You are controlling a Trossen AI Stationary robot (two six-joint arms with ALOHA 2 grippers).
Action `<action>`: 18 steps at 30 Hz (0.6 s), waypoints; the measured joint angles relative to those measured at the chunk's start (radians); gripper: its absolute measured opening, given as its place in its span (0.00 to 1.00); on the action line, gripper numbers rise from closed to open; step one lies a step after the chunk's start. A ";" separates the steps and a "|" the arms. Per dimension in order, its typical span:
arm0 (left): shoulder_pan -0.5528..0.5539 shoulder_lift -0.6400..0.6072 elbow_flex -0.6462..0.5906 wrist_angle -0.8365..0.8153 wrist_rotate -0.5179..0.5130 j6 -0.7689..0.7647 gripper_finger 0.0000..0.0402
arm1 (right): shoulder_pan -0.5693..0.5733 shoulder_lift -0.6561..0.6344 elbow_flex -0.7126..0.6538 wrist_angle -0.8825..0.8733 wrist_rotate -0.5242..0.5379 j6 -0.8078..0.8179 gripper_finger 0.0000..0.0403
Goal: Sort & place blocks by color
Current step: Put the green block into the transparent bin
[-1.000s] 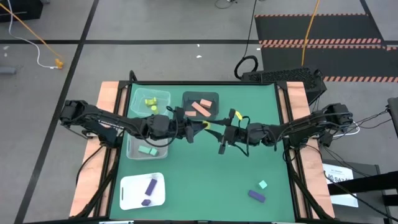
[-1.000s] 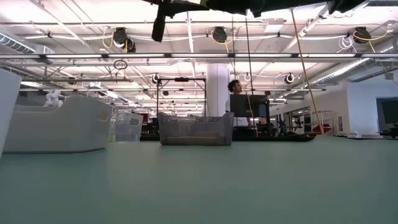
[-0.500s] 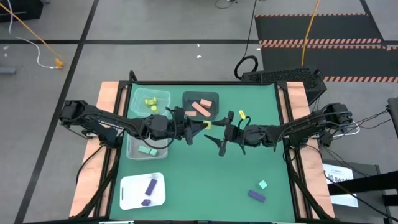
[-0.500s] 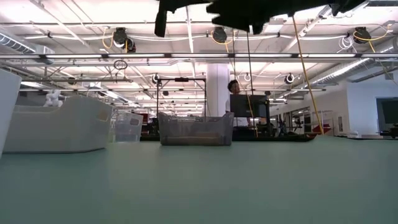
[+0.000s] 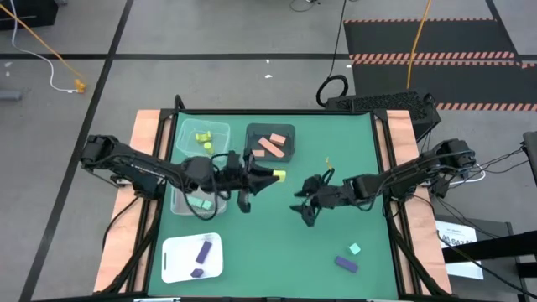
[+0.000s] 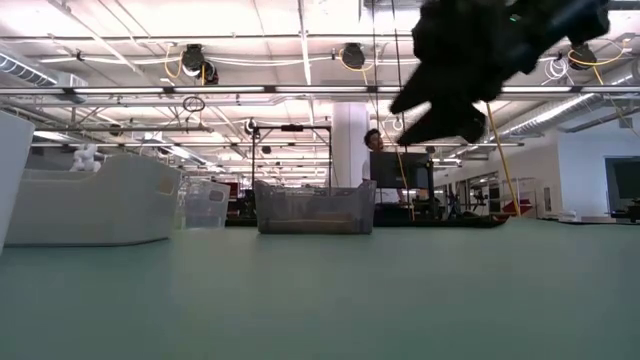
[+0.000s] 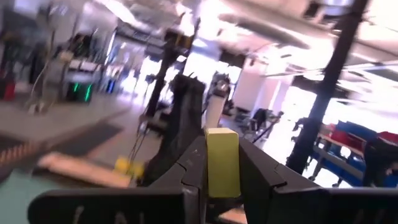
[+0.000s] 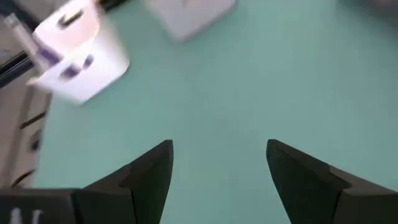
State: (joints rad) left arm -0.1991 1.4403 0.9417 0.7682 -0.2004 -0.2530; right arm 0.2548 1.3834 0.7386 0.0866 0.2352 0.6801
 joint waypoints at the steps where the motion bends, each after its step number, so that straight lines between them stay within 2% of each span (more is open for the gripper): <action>1: -0.006 0.000 0.000 0.021 0.007 0.037 0.15 | 0.007 0.000 -0.016 0.006 -0.032 0.034 0.62; 5: -0.021 -0.001 0.000 0.075 0.016 0.157 0.15 | 0.043 0.000 -0.064 0.014 -0.055 0.142 0.62; 10: -0.017 -0.001 0.000 0.079 -0.002 0.182 0.15 | 0.077 0.000 -0.105 0.055 -0.048 0.191 0.62; 13: -0.009 -0.001 0.000 0.044 -0.086 0.138 0.15 | 0.082 0.000 -0.129 0.129 0.024 0.203 0.62; 18: -0.007 -0.020 0.000 -0.129 -0.300 0.109 0.19 | 0.081 0.000 -0.147 0.262 0.047 0.165 0.62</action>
State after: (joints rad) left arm -0.2058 1.4198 0.9417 0.6390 -0.5002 -0.1435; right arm 0.3359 1.3838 0.5915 0.3486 0.2823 0.8447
